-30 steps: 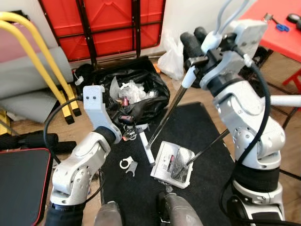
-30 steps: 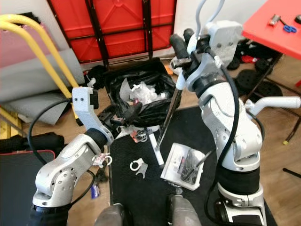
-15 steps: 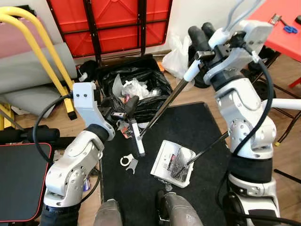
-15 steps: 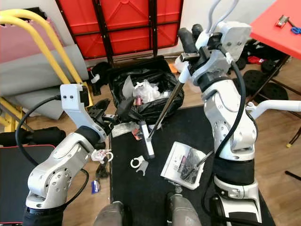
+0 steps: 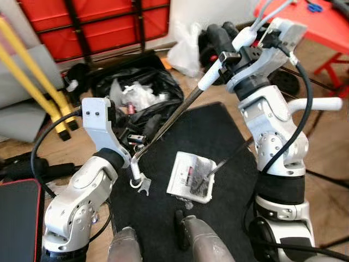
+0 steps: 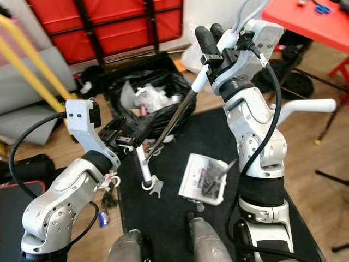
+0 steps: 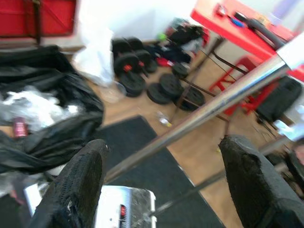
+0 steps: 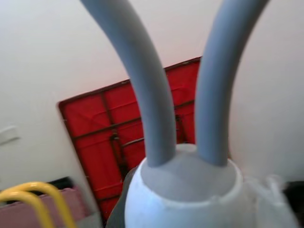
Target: Sweep floor
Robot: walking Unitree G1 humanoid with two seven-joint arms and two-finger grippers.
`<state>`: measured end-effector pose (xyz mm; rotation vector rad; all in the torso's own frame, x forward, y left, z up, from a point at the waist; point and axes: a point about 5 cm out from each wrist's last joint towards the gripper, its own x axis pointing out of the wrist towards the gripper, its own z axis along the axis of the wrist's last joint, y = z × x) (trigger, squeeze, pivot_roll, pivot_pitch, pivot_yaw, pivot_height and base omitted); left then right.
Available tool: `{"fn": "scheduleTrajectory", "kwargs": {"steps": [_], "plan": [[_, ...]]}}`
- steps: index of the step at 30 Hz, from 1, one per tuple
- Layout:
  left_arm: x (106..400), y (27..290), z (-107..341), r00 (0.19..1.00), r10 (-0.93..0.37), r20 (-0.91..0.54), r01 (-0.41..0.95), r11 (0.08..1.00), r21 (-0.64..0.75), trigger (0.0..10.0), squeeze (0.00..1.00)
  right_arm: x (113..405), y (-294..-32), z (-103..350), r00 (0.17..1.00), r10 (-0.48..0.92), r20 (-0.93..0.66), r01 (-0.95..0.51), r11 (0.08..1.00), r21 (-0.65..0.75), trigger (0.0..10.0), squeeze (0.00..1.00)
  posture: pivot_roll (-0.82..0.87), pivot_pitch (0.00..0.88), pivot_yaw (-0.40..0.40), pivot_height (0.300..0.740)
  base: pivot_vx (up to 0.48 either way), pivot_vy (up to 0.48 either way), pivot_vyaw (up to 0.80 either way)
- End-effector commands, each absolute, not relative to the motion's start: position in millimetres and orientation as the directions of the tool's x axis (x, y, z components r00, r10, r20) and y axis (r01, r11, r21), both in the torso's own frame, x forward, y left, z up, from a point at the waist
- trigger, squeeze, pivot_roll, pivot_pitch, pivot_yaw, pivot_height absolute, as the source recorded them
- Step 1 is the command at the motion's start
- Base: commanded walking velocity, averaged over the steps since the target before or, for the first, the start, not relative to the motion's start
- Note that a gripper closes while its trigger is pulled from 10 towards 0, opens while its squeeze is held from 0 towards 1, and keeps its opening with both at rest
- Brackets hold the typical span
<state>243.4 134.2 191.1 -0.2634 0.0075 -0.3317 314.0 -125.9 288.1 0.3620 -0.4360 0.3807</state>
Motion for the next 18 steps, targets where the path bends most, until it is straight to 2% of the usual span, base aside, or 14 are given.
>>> {"fn": "scheduleTrajectory", "kwargs": {"steps": [1,9,11,18], "plan": [[238.3,133.5,189.9,0.942,-0.335,0.016,0.328,0.909,-0.258,10.0,0.0,309.7,-130.2,298.0,0.798,0.248,0.548,-0.443,0.86,0.255,10.0,0.0,0.06,0.278,-0.064,0.74,0.0,0.0,-0.8],[234.8,133.8,191.4,0.942,-0.337,0.011,0.328,0.908,-0.26,10.0,0.0,310.6,-130.5,301.3,0.775,0.24,0.585,-0.482,0.823,0.301,10.0,0.0,0.07,0.288,-0.068,0.74,0.0,0.0,-0.74],[234.1,134.1,192.0,0.942,-0.334,0.009,0.325,0.91,-0.259,10.0,0.0,309.8,-128.6,303.6,0.75,0.248,0.613,-0.533,0.777,0.336,10.0,0.0,0.07,0.291,-0.068,0.74,0.0,0.0,0.0],[233.7,134.0,192.9,0.944,-0.331,0.005,0.321,0.912,-0.256,10.0,0.0,313.3,-126.9,302.1,0.75,0.255,0.611,-0.55,0.753,0.361,10.0,0.0,0.07,0.292,-0.07,0.74,0.0,0.0,0.0]]}}
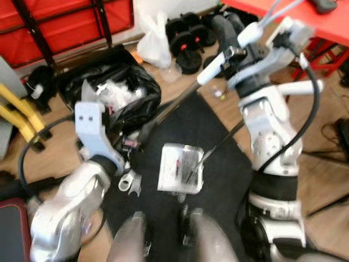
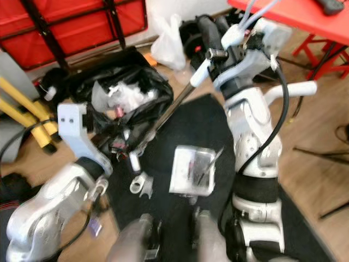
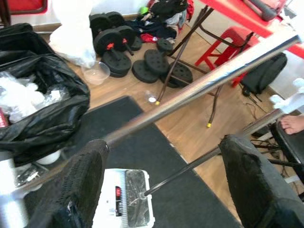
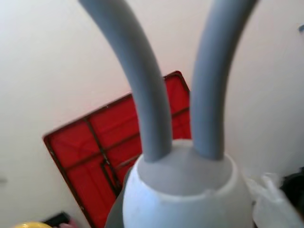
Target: Sweep floor
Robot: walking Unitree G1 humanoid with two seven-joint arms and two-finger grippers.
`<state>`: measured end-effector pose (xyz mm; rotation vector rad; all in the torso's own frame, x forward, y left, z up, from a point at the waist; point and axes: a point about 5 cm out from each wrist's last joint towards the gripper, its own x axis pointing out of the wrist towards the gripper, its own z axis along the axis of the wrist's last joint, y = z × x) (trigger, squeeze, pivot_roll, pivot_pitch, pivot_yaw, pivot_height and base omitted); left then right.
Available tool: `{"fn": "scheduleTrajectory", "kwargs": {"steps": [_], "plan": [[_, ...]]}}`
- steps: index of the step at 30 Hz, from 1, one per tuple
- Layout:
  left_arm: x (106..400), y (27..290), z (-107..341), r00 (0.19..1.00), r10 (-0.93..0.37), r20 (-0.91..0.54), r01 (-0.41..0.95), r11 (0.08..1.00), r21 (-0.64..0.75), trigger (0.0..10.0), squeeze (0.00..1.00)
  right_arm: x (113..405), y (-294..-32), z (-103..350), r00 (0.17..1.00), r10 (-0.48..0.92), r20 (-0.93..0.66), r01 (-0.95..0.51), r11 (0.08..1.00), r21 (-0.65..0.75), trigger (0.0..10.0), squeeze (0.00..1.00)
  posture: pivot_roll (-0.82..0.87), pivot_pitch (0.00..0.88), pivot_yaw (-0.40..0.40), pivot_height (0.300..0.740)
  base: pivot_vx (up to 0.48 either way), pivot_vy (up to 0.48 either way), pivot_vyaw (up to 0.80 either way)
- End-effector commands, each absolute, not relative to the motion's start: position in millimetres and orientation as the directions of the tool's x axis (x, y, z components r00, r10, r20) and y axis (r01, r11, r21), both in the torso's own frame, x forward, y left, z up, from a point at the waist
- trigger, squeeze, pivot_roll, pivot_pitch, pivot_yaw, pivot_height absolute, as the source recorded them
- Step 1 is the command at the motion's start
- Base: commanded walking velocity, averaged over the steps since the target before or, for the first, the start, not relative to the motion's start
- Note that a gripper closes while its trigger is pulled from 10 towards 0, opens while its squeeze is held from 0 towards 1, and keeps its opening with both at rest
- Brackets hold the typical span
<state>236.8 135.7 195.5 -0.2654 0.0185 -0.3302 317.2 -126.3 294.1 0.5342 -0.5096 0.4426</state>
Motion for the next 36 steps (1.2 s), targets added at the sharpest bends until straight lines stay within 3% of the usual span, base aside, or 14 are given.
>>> {"fn": "scheduleTrajectory", "kwargs": {"steps": [1,13,18,23,36], "plan": [[234,134,193,0.944,-0.331,0.005,0.321,0.912,-0.256,10.0,0.0,313,-127,302,0.75,0.255,0.611,-0.55,0.753,0.361,10.0,0.0,0.07,0.292,-0.07,0.74,0.0,0.0,0.0],[233,136,195,0.947,-0.322,-0.001,0.312,0.917,-0.249,10.0,0.0,327,-118,280,0.793,0.311,0.524,-0.573,0.673,0.467,10.0,0.0,0.08,0.306,-0.073,0.74,0.0,0.0,0.0],[233,136,196,0.946,-0.323,-0.004,0.312,0.917,-0.249,10.0,0.0,334,-119,259,0.867,0.328,0.375,-0.486,0.72,0.496,10.0,0.0,0.08,0.309,-0.071,0.74,0.0,0.0,0.0],[233,137,195,0.945,-0.326,-0.008,0.314,0.916,-0.248,10.0,0.0,336,-120,242,0.896,0.361,0.257,-0.44,0.793,0.42,10.0,0.0,0.08,0.312,-0.068,0.74,0.0,0.0,0.0],[235,139,196,0.946,-0.325,-0.01,0.312,0.916,-0.25,10.0,0.0,332,-136,246,0.892,0.327,0.311,-0.426,0.838,0.341,10.0,0.0,0.08,0.316,-0.064,0.74,0.0,0.0,0.0]]}}
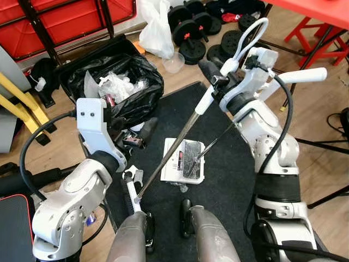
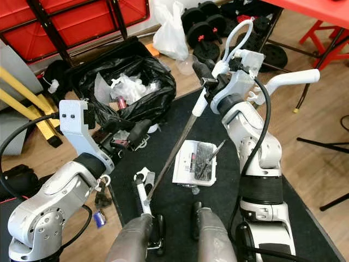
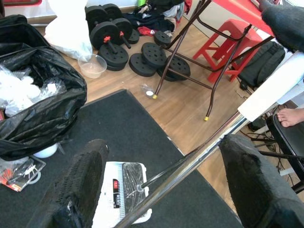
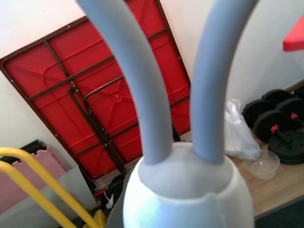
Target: Sweep floor
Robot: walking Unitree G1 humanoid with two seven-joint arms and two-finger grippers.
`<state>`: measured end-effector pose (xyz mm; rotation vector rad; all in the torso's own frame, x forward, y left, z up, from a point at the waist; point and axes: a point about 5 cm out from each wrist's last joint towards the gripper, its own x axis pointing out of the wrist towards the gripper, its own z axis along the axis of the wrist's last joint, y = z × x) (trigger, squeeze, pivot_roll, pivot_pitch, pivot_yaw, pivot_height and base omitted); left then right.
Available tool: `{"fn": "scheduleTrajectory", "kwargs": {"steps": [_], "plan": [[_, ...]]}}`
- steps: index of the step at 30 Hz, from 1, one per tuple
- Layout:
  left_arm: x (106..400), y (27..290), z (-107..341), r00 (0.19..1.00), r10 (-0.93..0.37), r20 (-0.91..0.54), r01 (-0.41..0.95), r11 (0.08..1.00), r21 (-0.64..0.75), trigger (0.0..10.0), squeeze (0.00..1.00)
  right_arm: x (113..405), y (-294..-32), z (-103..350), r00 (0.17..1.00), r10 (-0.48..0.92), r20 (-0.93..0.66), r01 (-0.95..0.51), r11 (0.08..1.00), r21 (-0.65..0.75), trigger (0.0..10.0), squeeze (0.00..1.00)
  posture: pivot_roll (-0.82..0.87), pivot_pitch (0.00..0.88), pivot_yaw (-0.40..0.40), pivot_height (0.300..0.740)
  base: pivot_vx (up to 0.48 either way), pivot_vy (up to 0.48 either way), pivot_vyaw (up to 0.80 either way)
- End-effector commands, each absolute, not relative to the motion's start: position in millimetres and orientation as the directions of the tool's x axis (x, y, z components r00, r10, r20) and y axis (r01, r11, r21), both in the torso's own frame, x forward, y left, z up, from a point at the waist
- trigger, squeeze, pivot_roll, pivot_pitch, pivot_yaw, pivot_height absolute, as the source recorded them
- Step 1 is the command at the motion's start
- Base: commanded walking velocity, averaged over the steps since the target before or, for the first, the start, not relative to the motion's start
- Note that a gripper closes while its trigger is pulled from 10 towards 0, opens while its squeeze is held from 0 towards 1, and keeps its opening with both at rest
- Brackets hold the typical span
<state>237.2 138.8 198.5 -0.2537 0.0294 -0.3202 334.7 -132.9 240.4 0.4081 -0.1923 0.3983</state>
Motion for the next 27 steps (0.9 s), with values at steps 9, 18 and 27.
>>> {"fn": "scheduleTrajectory", "kwargs": {"steps": [9,18,27], "plan": [[235,139,196,0.947,-0.322,-0.009,0.31,0.917,-0.25,10.0,0.0,332,-140,249,0.889,0.307,0.34,-0.421,0.842,0.339,10.0,0.0,0.08,0.316,-0.064,0.74,0.0,0.0,0.0],[235,139,197,0.947,-0.322,-0.008,0.31,0.917,-0.251,10.0,0.0,330,-145,254,0.852,0.279,0.443,-0.458,0.806,0.375,10.0,0.0,0.08,0.32,-0.064,0.74,0.0,0.0,0.0],[231,141,198,0.946,-0.324,-0.008,0.311,0.915,-0.256,10.0,0.0,339,-158,263,0.835,0.211,0.509,-0.472,0.751,0.462,10.0,0.0,0.09,0.34,-0.061,0.74,0.0,0.0,0.0]]}}
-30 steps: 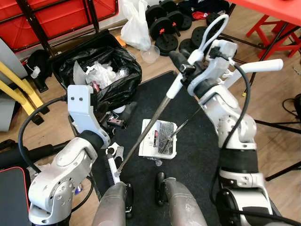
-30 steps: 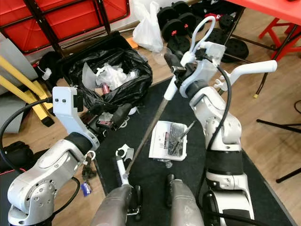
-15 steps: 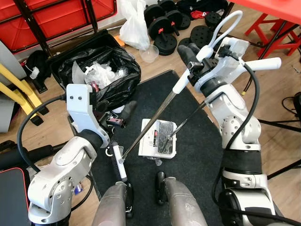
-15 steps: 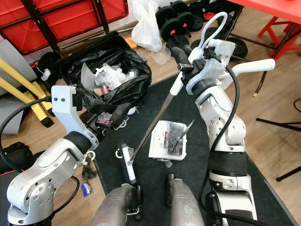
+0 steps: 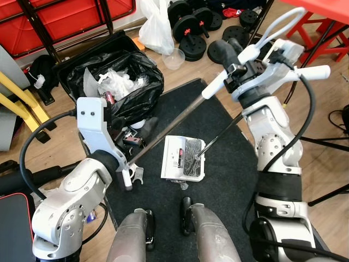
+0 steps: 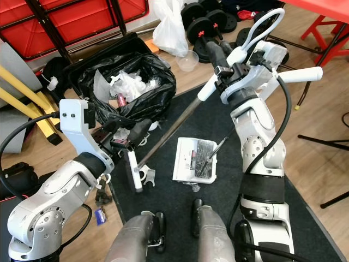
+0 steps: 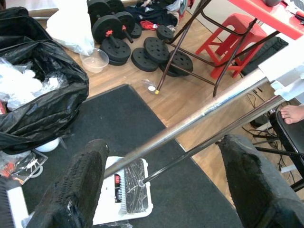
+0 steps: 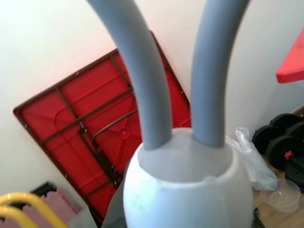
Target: Sweep floor
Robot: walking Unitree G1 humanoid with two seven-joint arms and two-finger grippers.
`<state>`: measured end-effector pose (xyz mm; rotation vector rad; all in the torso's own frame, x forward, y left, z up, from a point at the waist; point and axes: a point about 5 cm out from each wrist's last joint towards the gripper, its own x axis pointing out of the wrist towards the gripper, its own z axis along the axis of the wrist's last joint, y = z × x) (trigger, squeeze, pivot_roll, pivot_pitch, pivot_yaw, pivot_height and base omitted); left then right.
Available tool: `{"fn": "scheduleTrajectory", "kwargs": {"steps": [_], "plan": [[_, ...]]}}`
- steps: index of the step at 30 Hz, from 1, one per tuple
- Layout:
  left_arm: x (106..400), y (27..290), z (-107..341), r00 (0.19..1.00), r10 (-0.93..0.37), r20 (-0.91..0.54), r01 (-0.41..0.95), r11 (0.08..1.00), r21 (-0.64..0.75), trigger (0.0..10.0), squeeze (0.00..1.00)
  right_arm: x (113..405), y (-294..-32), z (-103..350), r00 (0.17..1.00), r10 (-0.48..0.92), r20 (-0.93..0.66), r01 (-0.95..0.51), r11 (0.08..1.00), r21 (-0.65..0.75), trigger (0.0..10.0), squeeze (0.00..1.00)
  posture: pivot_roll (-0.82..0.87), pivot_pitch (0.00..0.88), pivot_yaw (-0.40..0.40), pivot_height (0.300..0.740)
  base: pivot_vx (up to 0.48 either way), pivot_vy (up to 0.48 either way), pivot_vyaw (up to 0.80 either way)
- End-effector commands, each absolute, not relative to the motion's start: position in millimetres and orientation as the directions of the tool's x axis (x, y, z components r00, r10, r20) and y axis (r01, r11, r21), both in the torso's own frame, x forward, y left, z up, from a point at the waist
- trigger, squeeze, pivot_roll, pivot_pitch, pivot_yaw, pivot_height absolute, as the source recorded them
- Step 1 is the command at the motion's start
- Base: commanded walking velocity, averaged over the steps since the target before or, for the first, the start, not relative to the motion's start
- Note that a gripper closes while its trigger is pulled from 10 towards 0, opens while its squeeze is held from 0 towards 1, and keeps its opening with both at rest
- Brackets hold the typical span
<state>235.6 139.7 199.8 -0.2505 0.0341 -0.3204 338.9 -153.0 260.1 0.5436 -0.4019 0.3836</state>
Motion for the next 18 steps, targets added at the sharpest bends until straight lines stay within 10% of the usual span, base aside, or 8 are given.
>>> {"fn": "scheduleTrajectory", "kwargs": {"steps": [1,18], "plan": [[231,141,198,0.946,-0.324,-0.008,0.311,0.915,-0.257,10.0,0.0,340,-159,262,0.836,0.206,0.509,-0.469,0.749,0.468,10.0,0.0,0.09,0.34,-0.061,0.74,0.0,0.0,0.0],[230,144,199,0.944,-0.329,-0.018,0.313,0.914,-0.258,10.0,0.0,352,-182,217,0.958,0.113,0.265,-0.218,0.887,0.407,10.0,0.0,0.1,0.352,-0.046,0.74,0.0,0.0,0.0]]}}
